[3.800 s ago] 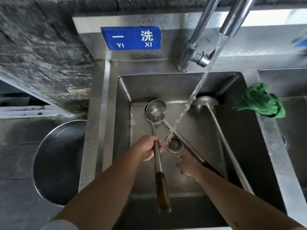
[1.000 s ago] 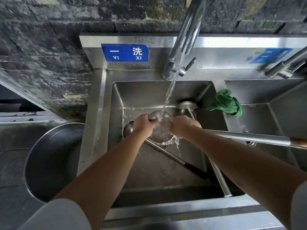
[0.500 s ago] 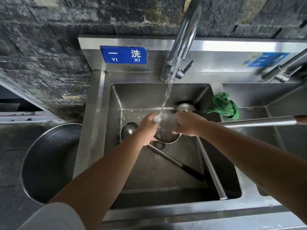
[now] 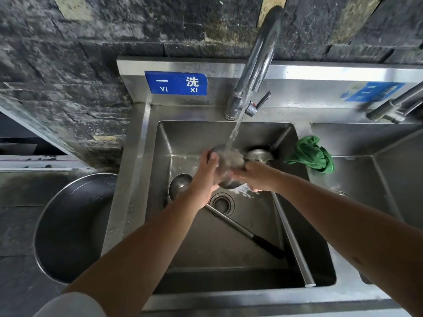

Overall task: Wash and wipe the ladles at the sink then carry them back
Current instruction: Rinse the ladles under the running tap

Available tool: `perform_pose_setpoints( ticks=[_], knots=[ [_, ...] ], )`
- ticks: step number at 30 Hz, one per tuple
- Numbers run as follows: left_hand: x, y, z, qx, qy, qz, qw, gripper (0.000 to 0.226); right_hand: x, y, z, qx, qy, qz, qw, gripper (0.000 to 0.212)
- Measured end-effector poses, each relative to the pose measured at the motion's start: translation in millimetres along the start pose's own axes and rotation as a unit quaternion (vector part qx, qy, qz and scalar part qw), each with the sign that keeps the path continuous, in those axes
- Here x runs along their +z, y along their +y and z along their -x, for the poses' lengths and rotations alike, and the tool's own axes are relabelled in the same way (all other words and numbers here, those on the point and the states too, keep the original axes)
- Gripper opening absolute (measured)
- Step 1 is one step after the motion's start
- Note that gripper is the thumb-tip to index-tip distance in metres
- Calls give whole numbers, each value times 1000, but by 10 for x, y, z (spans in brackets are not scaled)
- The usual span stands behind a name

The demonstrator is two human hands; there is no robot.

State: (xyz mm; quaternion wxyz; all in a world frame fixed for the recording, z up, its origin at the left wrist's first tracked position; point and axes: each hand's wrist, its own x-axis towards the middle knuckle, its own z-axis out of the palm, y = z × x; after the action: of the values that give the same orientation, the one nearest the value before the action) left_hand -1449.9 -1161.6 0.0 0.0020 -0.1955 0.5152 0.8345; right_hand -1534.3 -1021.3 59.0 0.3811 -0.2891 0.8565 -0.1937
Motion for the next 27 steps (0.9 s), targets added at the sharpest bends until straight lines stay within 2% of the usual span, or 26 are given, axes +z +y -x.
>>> perform_pose_setpoints(
  ticks=[2,5,6,9,11,13,15,18,19,20,22,23,25,26,27],
  knots=[
    [-61,-19,-33,48,26,-79,995,65,29,-27,-61,36,30,-105,993,51],
    [-84,-2,-38,59,37,-148,986,65,80,-64,-87,95,55,-196,974,51],
    [-80,-1,-44,62,65,-179,980,59,93,-86,-87,102,74,-209,970,56],
    [-25,11,-91,43,172,-233,956,40,119,-128,-130,90,113,-126,981,65],
    [4,30,-137,3,203,-265,943,42,138,-150,-126,73,92,-71,991,60],
    [48,43,-176,-44,220,-287,931,45,145,-156,-102,66,64,-81,992,49],
    [120,47,-148,-18,200,-332,922,45,146,-160,-75,65,43,-151,986,43],
    [121,42,-49,163,104,-487,852,45,112,-130,-66,108,28,-263,958,58],
    [93,24,-34,189,85,-515,832,44,107,-95,-77,124,15,-308,943,61],
    [83,29,-8,183,74,-524,829,44,110,-44,-88,133,-4,-349,928,61],
    [94,-82,-31,103,61,-485,866,50,142,71,-118,138,-35,-394,908,55],
    [139,-125,-33,50,79,-439,893,53,158,105,-116,142,-42,-406,902,51],
    [271,-159,-19,-79,143,-309,937,55,189,163,-127,148,-33,-430,890,39],
    [368,-151,22,-152,165,-229,947,51,182,187,-141,146,-16,-444,884,33],
    [477,-153,94,-223,153,-147,952,43,180,205,-156,144,-1,-466,873,29]
  ],
)
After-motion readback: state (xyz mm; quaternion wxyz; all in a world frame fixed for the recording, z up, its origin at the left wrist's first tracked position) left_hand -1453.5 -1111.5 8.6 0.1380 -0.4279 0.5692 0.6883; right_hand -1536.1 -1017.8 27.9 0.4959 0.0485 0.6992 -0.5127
